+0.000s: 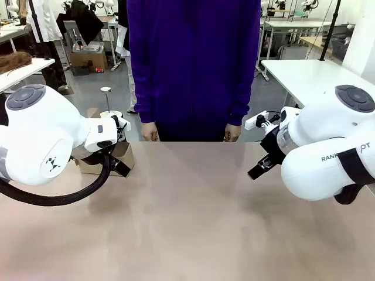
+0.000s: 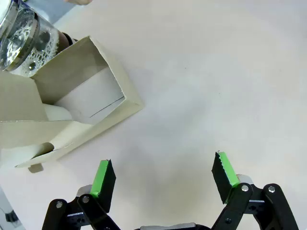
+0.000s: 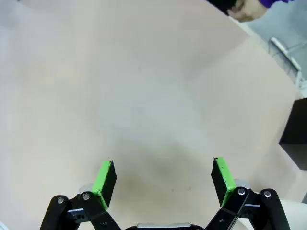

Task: Pour a drink into a cup and package it in a carrier.
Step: Pick up the 600 ml Paper Cup and place it in the middle top area of the table.

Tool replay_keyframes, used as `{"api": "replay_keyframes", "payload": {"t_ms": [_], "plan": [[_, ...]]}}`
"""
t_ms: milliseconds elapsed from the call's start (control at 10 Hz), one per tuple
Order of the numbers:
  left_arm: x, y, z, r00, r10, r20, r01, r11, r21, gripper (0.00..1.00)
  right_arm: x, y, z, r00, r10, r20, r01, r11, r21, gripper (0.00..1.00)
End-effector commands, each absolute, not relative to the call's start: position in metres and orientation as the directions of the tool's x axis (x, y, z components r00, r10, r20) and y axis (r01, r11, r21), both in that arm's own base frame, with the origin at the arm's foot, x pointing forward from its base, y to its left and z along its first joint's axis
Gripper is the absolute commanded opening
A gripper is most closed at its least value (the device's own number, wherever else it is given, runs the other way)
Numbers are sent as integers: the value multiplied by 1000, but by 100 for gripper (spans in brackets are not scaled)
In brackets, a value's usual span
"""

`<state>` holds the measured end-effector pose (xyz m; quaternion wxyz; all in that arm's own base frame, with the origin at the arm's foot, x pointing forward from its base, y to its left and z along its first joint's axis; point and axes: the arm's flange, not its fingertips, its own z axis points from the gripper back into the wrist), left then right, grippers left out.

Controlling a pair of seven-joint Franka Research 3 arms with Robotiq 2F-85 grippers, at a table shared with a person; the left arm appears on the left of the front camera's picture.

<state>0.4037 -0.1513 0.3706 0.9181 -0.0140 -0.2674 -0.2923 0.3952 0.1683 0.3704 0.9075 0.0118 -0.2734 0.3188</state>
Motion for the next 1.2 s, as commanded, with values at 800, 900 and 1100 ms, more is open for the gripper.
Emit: {"api": "replay_keyframes", "payload": {"t_ms": [800,900,1100], "plan": [[404,-151,371,686,-529,499,544,829,131,100,395,168,370,647,572,504,-585,796,-153,100],[404,-151,371,686,-529,499,544,829,131,100,395,168,370,647,572,504,-585,796,-153,100],[404,-151,371,686,-529,499,544,829,131,100,409,165,396,645,565,514,-568,805,-170,100]]}}
